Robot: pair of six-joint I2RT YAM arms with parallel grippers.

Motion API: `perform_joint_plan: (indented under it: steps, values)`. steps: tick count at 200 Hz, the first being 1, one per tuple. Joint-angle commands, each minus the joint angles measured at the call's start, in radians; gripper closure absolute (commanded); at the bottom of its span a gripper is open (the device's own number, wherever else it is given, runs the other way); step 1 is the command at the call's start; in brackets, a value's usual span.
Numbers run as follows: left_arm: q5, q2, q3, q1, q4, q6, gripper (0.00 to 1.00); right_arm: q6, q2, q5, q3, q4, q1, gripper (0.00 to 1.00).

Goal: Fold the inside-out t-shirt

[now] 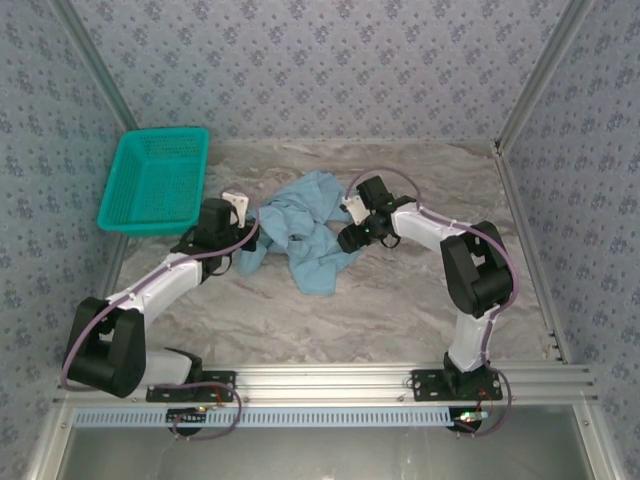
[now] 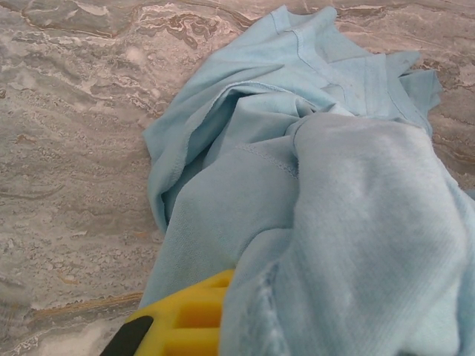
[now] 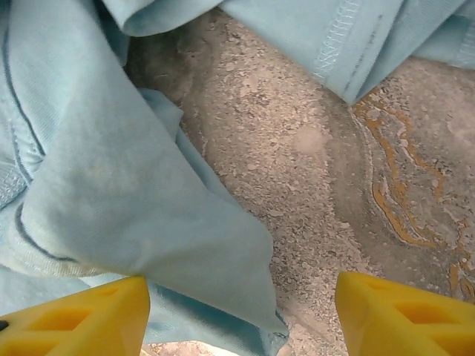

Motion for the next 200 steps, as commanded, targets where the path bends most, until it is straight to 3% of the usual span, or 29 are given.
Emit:
perform_joint_plan:
  steps: [1,34,66,92,109,152,200]
  values:
    - [0.019,-0.025,0.025,0.003,-0.003,-0.016,1.0,-0.069,-0.012,-0.037,0.015,-0.028,-0.005,0.33]
    - [0.008,-0.025,0.037,0.003,-0.005,-0.021,1.0,-0.078,0.042,-0.062,0.051,-0.025,0.001,0.41]
    - [0.001,-0.03,0.046,0.003,-0.005,-0.045,1.0,-0.072,0.045,-0.12,0.034,0.022,-0.008,0.77]
    - [-0.012,-0.041,0.07,0.005,-0.027,-0.073,1.0,-0.053,0.018,-0.166,0.028,0.049,-0.043,1.0]
    - [-0.03,-0.082,0.108,0.012,-0.063,-0.107,0.99,-0.018,-0.125,-0.124,-0.004,0.081,-0.076,1.0]
    - [-0.055,-0.328,0.236,0.012,-0.108,-0.141,0.91,0.083,-0.708,0.053,-0.038,0.204,-0.14,1.0]
    - [-0.002,-0.482,0.427,-0.009,-0.15,-0.107,0.93,0.068,-0.929,0.195,0.16,0.12,-0.079,1.0]
